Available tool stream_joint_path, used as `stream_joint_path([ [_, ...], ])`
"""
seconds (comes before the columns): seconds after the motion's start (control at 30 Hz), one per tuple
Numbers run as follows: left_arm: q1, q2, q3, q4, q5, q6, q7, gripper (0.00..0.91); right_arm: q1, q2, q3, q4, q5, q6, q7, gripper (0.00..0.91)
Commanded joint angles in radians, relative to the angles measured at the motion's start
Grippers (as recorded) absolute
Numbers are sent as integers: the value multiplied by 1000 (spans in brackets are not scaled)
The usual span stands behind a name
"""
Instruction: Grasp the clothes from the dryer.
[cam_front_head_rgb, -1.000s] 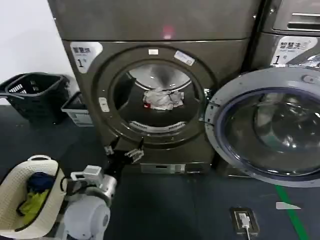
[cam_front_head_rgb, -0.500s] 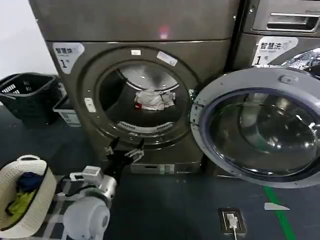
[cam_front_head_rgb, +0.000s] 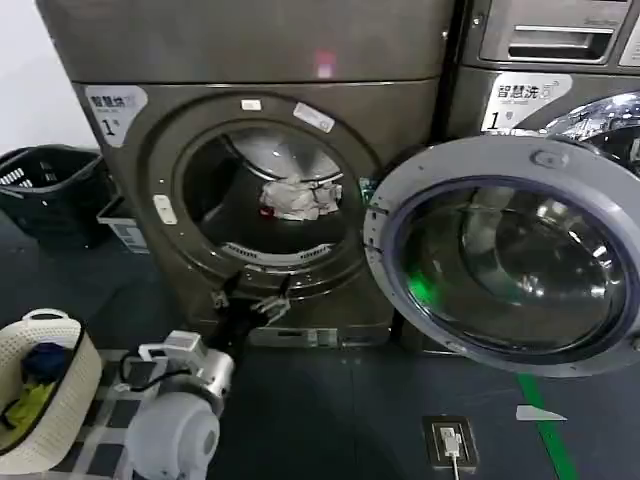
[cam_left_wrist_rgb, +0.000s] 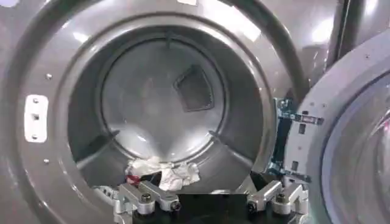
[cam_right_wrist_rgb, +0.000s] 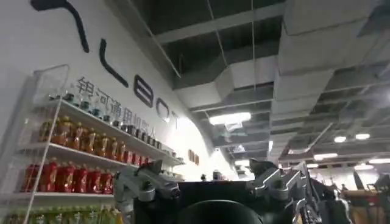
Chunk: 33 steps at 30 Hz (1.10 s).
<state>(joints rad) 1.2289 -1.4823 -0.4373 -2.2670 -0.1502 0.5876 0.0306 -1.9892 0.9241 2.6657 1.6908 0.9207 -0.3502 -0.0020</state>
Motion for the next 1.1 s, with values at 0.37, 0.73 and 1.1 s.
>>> stream_joint_path([
  [0.37, -15, -4, -7, 16, 3, 2, -30, 907, -3, 2, 1, -2, 5, 28, -1, 907],
  [0.73, -24, -3, -10, 32, 5, 16, -30, 907, -5, 2, 9, -12, 11, 39, -10, 907],
  [1.1, -19, -6, -10, 33, 8, 18, -29, 907, 7, -5, 2, -11, 16, 39, -23, 907],
])
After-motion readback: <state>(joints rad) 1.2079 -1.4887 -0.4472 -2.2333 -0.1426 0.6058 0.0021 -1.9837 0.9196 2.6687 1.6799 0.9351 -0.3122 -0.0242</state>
